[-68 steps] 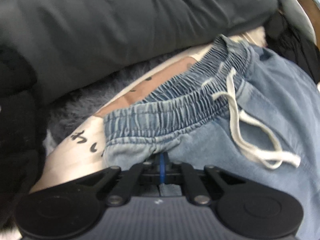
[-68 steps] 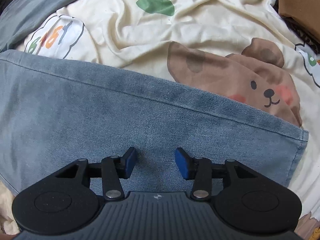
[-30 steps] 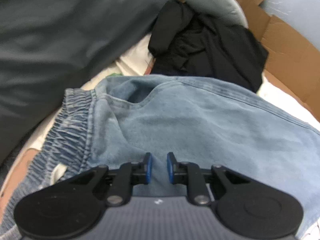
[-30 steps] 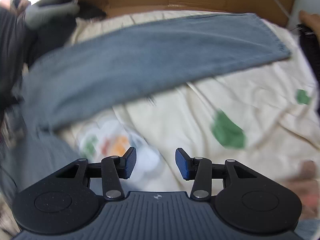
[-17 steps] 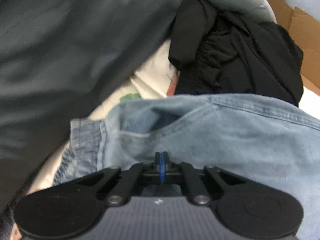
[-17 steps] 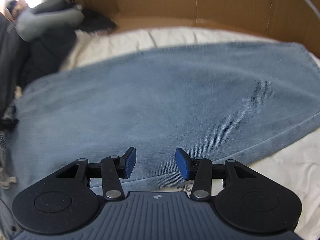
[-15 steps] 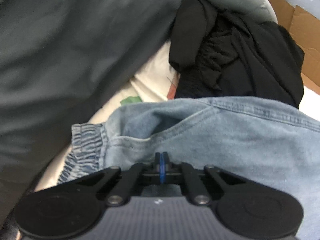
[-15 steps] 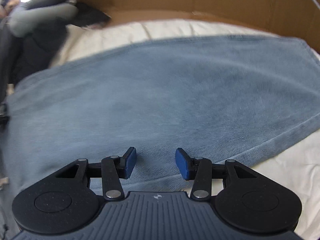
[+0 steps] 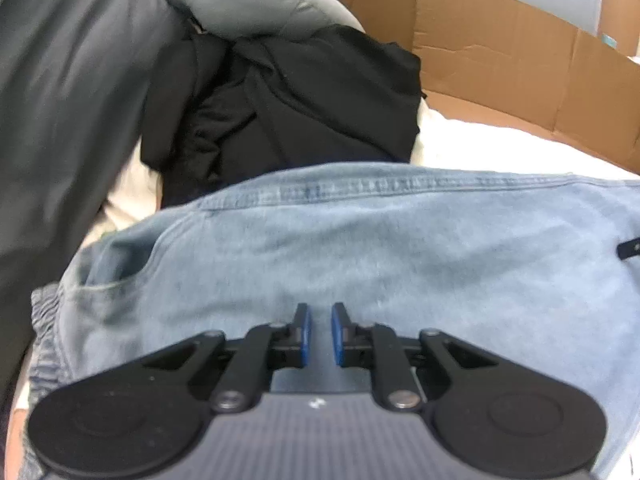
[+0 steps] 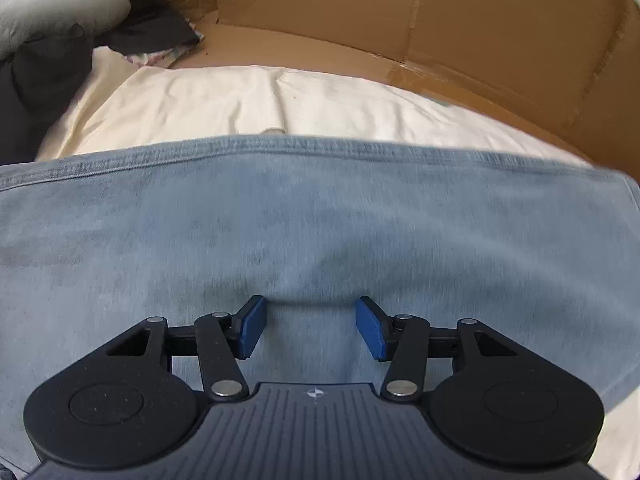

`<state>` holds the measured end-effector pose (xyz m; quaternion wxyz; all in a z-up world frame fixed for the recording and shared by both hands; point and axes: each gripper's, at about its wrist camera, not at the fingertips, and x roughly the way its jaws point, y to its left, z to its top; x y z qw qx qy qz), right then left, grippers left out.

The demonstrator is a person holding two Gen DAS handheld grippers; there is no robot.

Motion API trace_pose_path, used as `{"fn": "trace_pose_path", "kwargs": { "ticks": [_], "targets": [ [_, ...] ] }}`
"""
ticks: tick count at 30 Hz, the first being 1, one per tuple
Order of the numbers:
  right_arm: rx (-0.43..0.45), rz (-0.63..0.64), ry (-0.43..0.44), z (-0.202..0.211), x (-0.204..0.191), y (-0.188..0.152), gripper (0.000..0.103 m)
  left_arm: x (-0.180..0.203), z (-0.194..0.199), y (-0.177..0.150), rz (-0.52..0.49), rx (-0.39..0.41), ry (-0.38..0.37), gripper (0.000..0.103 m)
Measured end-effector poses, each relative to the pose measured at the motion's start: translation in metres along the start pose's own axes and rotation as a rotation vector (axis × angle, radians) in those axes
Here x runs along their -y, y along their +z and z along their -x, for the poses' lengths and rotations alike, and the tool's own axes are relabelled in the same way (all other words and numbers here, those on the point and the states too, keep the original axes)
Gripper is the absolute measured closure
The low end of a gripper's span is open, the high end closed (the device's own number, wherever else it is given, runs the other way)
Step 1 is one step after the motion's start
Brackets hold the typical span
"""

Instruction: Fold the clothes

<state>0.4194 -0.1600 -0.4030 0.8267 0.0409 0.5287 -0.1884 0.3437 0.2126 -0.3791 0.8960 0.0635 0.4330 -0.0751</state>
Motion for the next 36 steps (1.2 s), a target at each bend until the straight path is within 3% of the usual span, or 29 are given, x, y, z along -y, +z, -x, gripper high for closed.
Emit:
{"fn": "trace_pose_path", "kwargs": {
  "ticks": [7, 11, 14, 18, 24, 30, 32, 36],
  "targets": [
    [0.069, 0.017, 0.087, 0.015, -0.018, 0.015, 0.049, -0.005, -0.028, 0.025, 0.049, -0.019, 0.012, 0.090],
    [0.061, -0.073, 0.172, 0.011, -0.036, 0.014, 0.049, -0.003, -0.035, 0.035, 0.032, -0.010, 0.032, 0.092],
    [0.052, -0.065, 0.204, 0.004, -0.061, 0.015, 0.049, -0.003, -0.043, 0.044, 0.039, -0.003, 0.044, 0.097],
    [0.044, -0.021, 0.178, -0.012, -0.090, 0.019, 0.049, -0.007, -0.056, 0.060, 0.090, -0.023, 0.054, 0.100],
    [0.077, 0.011, 0.097, -0.033, -0.107, 0.040, 0.049, -0.004, -0.062, 0.069, 0.054, -0.026, 0.070, 0.100],
    [0.089, 0.037, 0.110, -0.045, -0.106, 0.065, 0.046, 0.002, -0.068, 0.081, 0.060, -0.060, 0.107, 0.101],
    [0.089, 0.088, 0.147, -0.040, -0.102, 0.075, 0.050, 0.007, -0.066, 0.088, 0.046, -0.086, 0.127, 0.101],
    [0.208, 0.084, 0.197, -0.004, -0.063, 0.086, 0.051, 0.010, -0.051, 0.088, 0.033, -0.080, 0.137, 0.097]
  ]
}}
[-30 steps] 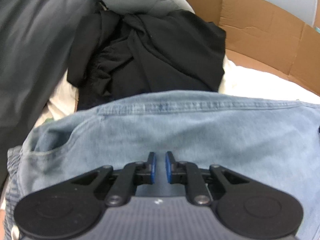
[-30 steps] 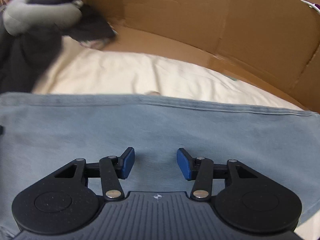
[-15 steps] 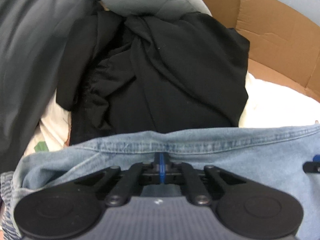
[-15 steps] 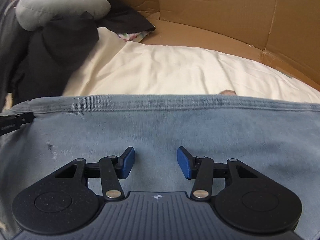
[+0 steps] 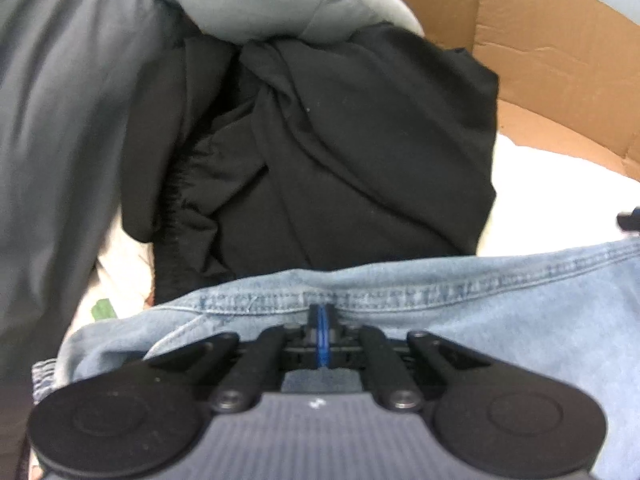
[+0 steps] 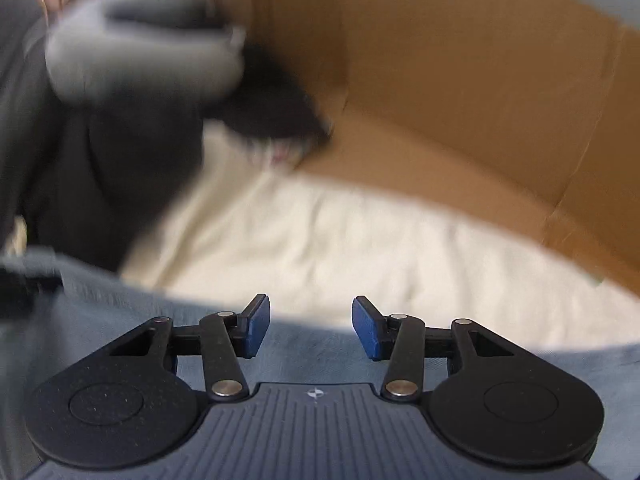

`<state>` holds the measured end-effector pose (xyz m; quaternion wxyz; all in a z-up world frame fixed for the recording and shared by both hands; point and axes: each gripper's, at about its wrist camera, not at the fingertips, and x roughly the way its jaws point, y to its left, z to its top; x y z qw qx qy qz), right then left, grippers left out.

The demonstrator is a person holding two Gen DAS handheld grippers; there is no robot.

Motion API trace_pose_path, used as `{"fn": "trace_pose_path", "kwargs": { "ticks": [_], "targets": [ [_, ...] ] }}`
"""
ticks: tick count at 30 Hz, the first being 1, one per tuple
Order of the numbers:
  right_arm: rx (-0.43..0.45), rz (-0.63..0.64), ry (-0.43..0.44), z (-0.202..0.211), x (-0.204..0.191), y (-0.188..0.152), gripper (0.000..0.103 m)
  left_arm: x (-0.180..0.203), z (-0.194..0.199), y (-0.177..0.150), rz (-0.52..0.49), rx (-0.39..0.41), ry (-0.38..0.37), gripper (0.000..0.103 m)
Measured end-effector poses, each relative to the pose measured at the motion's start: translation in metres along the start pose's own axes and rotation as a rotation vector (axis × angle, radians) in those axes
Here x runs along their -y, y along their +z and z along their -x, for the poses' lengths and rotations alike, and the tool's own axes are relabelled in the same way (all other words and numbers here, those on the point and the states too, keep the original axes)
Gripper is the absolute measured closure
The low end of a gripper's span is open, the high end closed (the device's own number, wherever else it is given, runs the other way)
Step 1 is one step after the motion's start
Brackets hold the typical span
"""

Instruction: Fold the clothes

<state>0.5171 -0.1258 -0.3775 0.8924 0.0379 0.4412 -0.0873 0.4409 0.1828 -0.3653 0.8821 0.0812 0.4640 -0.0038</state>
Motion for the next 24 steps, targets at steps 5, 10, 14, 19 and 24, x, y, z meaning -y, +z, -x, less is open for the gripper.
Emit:
{"fn": "trace_pose_path", "kwargs": {
  "ticks": [5, 10, 14, 19, 24],
  "targets": [
    [-0.047, 0.079, -0.130, 0.023, 0.063, -0.013, 0.051, 0.008, 0.020, -0.010, 0.006, 0.030, -0.016, 0.094],
    [-0.079, 0.005, -0.240, 0.051, 0.149, -0.041, 0.051, 0.037, 0.029, -0.023, -0.049, 0.028, -0.075, 0.087],
    [-0.110, -0.013, -0.290, 0.075, 0.207, -0.069, 0.051, 0.064, 0.036, -0.034, -0.100, 0.027, -0.115, 0.084],
    [-0.149, -0.055, -0.291, 0.076, 0.248, -0.111, 0.051, 0.094, 0.042, -0.052, -0.154, 0.013, -0.105, 0.073],
    [-0.086, -0.119, -0.313, 0.058, 0.251, -0.104, 0.049, 0.104, 0.034, -0.048, -0.151, 0.013, -0.091, 0.068]
  ]
}}
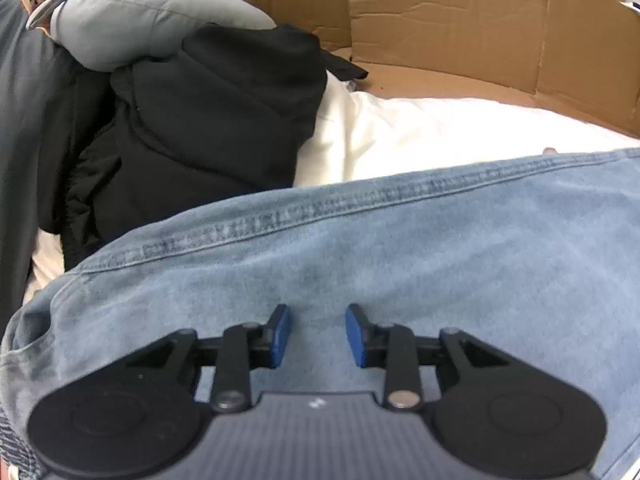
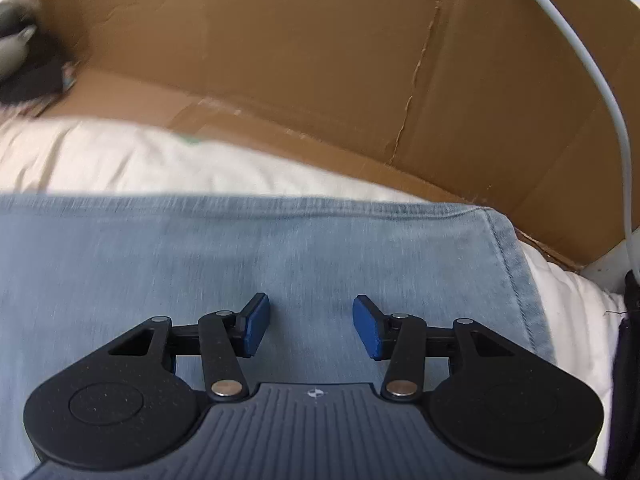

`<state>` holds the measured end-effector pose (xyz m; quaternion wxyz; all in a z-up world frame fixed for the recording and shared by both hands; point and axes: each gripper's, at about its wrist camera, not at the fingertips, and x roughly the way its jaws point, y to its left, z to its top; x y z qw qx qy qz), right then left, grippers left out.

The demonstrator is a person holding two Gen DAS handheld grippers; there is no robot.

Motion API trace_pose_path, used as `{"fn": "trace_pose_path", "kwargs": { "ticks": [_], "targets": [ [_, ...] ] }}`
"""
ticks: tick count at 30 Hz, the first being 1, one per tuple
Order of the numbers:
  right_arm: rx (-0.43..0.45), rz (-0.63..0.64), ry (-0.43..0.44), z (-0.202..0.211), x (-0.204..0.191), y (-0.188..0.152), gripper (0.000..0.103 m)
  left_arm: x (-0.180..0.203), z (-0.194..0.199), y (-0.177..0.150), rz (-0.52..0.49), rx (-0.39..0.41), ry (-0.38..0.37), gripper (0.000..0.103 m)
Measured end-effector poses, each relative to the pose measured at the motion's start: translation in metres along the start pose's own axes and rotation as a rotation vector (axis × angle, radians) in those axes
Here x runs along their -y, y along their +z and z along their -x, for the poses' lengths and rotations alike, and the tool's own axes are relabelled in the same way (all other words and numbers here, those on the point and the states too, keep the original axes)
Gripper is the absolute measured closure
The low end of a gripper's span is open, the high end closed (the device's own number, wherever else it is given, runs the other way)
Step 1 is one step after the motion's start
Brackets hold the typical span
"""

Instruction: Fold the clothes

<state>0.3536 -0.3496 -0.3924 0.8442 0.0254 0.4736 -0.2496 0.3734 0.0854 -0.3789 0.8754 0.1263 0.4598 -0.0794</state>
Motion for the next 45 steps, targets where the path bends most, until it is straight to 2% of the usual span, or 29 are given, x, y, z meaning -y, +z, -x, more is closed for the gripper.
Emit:
{"fn": "trace_pose_path", "kwargs": {
  "ticks": [8, 12, 16, 18, 20, 21, 27, 30, 34, 40, 43, 45],
  "targets": [
    [0.017, -0.044, 0.006, -0.028, 0.006, 0.040, 0.049, 0.000, -0.015, 0.010, 0.022, 0.006, 0.016, 0.067],
    [0.033, -0.065, 0.014, -0.034, 0.009, 0.049, 0.047, -0.003, -0.018, 0.012, -0.002, 0.019, 0.027, 0.066],
    [0.037, -0.055, -0.019, -0.040, 0.004, 0.056, 0.047, -0.002, -0.014, 0.017, 0.008, 0.024, 0.033, 0.068],
    [0.020, -0.034, -0.033, -0.038, -0.001, 0.062, 0.052, 0.003, -0.008, 0.019, -0.002, 0.037, 0.022, 0.071],
    [0.035, -0.034, 0.006, -0.026, -0.002, 0.065, 0.059, 0.011, 0.001, 0.019, -0.028, 0.054, -0.007, 0.071],
    [0.044, -0.034, 0.028, -0.020, -0.003, 0.067, 0.059, 0.016, 0.006, 0.019, -0.037, 0.061, -0.022, 0.071],
    [0.083, 0.008, 0.115, 0.036, -0.005, 0.044, 0.059, 0.022, 0.044, 0.001, -0.031, 0.061, -0.119, 0.071],
    [0.048, 0.045, 0.144, 0.057, -0.003, 0.017, 0.058, 0.015, 0.055, -0.017, -0.036, 0.035, -0.137, 0.071],
    [-0.013, 0.078, 0.155, 0.076, 0.006, -0.019, 0.058, -0.003, 0.074, -0.046, -0.066, 0.016, -0.117, 0.071],
    [-0.110, 0.090, 0.178, 0.060, 0.017, -0.060, 0.057, -0.041, 0.095, -0.072, -0.047, -0.041, -0.115, 0.072],
    [-0.106, 0.098, 0.166, 0.059, 0.018, -0.066, 0.053, -0.058, 0.107, -0.077, -0.044, -0.037, -0.090, 0.072],
    [-0.119, 0.093, 0.141, 0.057, 0.014, -0.065, 0.040, -0.070, 0.117, -0.082, -0.038, -0.040, -0.091, 0.072]
  ]
}}
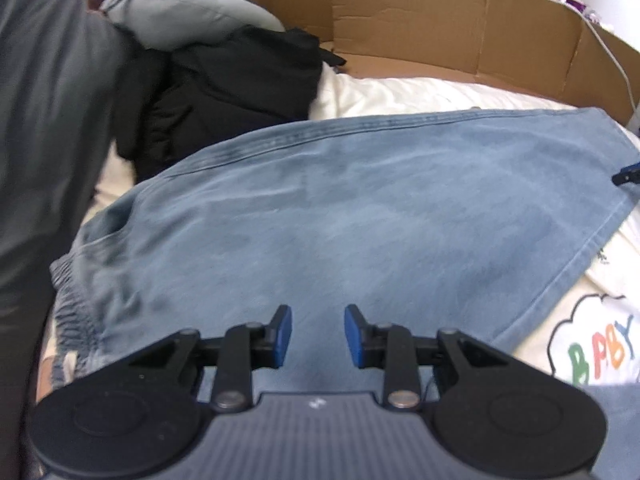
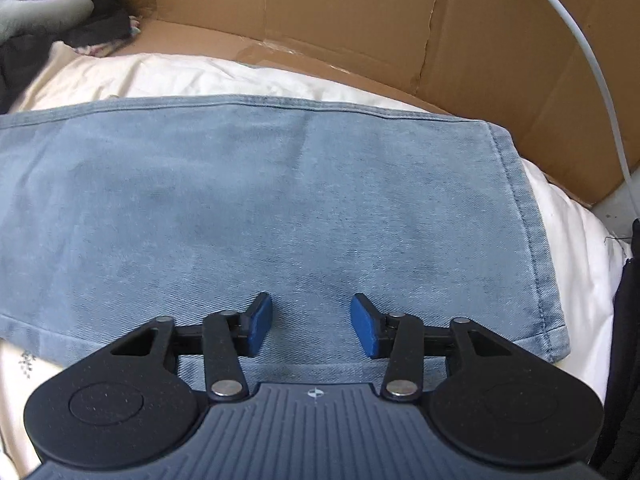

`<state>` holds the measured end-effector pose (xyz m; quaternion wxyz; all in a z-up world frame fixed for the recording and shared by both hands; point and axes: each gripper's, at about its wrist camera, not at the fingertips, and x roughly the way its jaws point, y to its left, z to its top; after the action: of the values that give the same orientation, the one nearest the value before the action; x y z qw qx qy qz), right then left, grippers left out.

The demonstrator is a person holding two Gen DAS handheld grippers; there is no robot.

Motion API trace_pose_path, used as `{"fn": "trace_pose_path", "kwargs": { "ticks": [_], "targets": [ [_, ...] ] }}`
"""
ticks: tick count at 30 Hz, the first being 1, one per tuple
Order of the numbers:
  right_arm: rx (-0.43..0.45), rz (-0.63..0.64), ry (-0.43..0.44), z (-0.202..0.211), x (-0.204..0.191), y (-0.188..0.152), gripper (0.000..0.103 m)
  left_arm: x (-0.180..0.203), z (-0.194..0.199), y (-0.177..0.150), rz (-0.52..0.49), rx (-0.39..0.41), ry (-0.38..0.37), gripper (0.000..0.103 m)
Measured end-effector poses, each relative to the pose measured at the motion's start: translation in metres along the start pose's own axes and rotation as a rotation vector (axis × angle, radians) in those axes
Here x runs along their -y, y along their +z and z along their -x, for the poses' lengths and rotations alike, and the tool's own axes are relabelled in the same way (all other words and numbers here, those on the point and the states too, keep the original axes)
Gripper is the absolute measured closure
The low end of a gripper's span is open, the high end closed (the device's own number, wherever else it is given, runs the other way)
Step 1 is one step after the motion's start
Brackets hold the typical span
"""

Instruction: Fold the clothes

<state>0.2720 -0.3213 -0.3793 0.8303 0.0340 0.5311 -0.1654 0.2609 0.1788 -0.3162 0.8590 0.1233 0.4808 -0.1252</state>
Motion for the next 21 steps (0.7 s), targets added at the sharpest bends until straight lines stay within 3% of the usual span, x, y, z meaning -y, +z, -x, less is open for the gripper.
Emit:
{"fn": "trace_pose_path", "kwargs": {
  "ticks": [3, 4, 7, 9, 14, 19, 21],
  "targets": [
    [-0.021, -0.007, -0.062, -0.011, 0.002, 0.009, 0.016, -0.011, 0.017, -0.014, -0.016, -0.019, 0.027, 0.072],
    [-0.023, -0.026, -0.075, -0.011, 0.008, 0.006, 0.015, -0.016, 0.025, -0.020, -0.008, -0.030, 0.031, 0.072],
    [-0.016, -0.059, -0.090, -0.004, 0.011, 0.005, 0.020, -0.029, 0.037, -0.044, 0.025, -0.086, 0.043, 0.072],
    [-0.014, -0.052, -0.091, 0.005, 0.008, 0.004, 0.032, -0.036, 0.045, -0.062, 0.038, -0.122, 0.051, 0.072],
    [-0.008, -0.025, -0.050, 0.041, 0.003, -0.003, 0.033, -0.056, 0.062, -0.102, 0.142, -0.196, 0.076, 0.072],
    [-0.003, 0.007, 0.018, 0.096, -0.005, -0.017, 0.033, -0.075, 0.066, -0.130, 0.336, -0.245, 0.104, 0.075],
    [0.002, 0.021, 0.047, 0.121, -0.008, -0.025, 0.033, -0.073, 0.063, -0.140, 0.342, -0.266, 0.126, 0.077]
  ]
}}
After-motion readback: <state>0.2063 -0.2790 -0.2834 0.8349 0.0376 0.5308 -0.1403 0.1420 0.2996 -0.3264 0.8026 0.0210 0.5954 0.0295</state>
